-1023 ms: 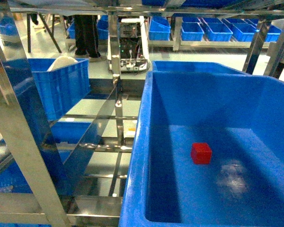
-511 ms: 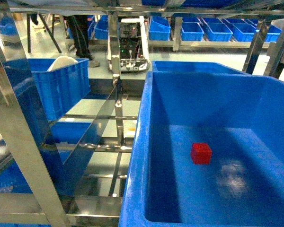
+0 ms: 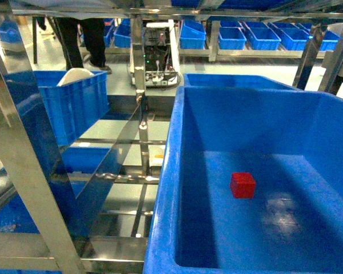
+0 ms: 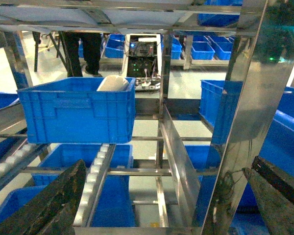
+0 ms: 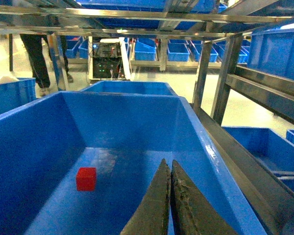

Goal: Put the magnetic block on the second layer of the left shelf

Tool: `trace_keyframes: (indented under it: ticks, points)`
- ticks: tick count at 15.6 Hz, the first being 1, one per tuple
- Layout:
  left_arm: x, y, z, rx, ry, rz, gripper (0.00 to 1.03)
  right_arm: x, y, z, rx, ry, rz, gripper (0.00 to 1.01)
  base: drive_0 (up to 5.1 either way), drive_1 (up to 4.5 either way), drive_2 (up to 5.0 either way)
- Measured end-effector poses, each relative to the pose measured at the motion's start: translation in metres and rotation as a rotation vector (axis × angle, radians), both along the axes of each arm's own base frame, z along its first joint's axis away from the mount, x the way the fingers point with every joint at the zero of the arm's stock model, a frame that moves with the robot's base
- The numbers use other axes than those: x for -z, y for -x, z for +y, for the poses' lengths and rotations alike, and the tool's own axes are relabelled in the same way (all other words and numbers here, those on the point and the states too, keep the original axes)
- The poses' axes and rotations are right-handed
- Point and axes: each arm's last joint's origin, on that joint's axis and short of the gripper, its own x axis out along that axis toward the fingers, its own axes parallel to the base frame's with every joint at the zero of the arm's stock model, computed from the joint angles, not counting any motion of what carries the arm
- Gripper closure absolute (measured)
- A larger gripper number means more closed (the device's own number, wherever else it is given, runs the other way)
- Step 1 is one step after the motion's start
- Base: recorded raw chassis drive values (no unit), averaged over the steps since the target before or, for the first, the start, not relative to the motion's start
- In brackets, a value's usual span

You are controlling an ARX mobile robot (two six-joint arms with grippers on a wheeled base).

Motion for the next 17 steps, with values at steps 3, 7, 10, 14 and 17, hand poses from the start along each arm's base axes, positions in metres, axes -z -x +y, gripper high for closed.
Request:
trace_keyframes:
  ticks: [3, 7, 10, 14, 17]
  points:
    - [0.0, 0.0, 0.0, 0.0, 0.0, 0.0, 0.05, 0.001, 0.004, 0.0, 0.0, 0.0, 0.004, 0.99, 0.0, 0.0, 0.0]
    - [0.0, 0.0, 0.0, -0.001, 0.0, 0.0, 0.05, 0.007, 0.015, 0.0, -0.003, 0.0, 0.049, 0.99, 0.0, 0.0, 0.0]
    - [0.0, 0.0, 0.0, 0.001, 0.0, 0.0, 0.05, 0.004, 0.017, 0.0, -0.003, -0.006, 0.013, 0.99, 0.0, 0.0, 0.0]
    - [0.0, 0.0, 0.0, 0.0, 0.0, 0.0, 0.05, 0.004, 0.017, 0.0, -0.003, -0.006, 0.012, 0.61, 0.0, 0.0, 0.0]
    - [0.0, 0.0, 0.0, 0.0, 0.0, 0.0, 0.05, 0.004, 0.017, 0.0, -0.003, -0.006, 0.012, 0.23, 0.0, 0.0, 0.0]
